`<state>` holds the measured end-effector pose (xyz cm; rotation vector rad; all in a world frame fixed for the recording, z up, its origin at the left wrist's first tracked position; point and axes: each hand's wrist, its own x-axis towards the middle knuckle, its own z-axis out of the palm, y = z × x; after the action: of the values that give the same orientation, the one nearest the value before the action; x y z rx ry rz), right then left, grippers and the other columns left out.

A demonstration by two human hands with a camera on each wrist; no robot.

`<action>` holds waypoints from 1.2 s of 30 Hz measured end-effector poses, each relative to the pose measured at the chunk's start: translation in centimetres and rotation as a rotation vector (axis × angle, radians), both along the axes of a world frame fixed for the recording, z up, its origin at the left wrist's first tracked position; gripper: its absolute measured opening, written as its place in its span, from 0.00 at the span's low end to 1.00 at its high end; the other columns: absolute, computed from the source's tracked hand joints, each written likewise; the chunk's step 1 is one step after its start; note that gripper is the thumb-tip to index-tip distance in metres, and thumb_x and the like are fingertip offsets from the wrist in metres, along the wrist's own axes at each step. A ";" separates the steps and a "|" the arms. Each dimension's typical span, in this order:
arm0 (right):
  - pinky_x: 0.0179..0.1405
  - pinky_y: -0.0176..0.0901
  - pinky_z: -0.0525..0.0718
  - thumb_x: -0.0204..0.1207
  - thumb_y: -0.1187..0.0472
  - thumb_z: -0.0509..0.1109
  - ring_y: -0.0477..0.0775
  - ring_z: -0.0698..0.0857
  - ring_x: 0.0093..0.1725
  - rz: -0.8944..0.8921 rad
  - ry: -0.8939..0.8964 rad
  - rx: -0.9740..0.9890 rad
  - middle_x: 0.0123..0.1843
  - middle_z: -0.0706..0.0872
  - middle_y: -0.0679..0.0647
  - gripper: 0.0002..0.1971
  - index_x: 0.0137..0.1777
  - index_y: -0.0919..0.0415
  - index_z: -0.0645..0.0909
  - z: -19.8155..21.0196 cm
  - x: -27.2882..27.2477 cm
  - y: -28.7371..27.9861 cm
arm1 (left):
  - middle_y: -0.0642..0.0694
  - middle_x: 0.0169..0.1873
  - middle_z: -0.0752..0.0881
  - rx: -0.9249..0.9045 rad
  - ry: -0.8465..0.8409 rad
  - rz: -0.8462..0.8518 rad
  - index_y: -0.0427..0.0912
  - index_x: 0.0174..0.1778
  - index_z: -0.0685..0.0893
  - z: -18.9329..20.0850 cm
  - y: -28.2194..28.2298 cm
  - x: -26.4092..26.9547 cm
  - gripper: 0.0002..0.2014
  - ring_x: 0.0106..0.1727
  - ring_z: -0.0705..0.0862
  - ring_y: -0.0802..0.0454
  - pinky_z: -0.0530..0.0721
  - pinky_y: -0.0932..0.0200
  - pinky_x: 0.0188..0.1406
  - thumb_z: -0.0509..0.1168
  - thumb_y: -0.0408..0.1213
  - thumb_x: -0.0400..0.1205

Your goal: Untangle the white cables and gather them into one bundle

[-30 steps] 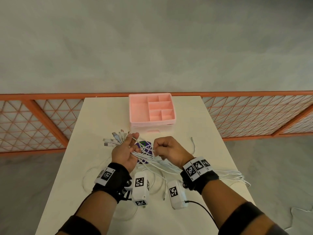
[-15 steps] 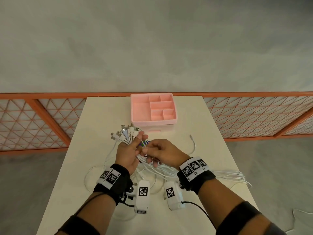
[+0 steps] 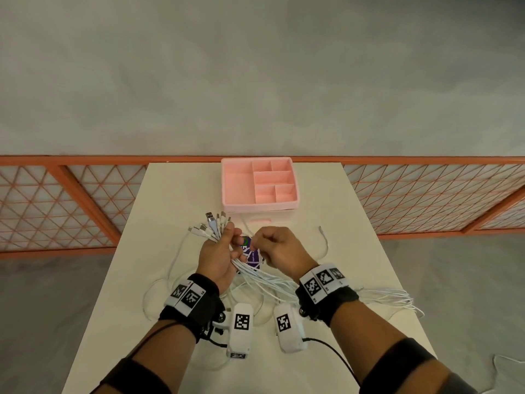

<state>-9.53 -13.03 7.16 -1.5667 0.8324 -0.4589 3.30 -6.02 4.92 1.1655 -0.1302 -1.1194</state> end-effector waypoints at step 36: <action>0.38 0.41 0.76 0.78 0.57 0.73 0.55 0.82 0.41 -0.174 0.718 -0.356 0.37 0.84 0.52 0.10 0.35 0.53 0.78 -5.5 -12.2 -7.4 | 0.54 0.19 0.64 -0.106 0.095 0.061 0.46 0.33 0.73 0.3 -0.2 3.1 0.18 0.16 0.61 0.59 0.65 0.66 0.16 0.59 0.46 0.90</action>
<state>-21.74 -20.44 1.66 -2.0356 1.5038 -0.1580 6.45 -6.24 5.26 1.0142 -0.0788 -1.0990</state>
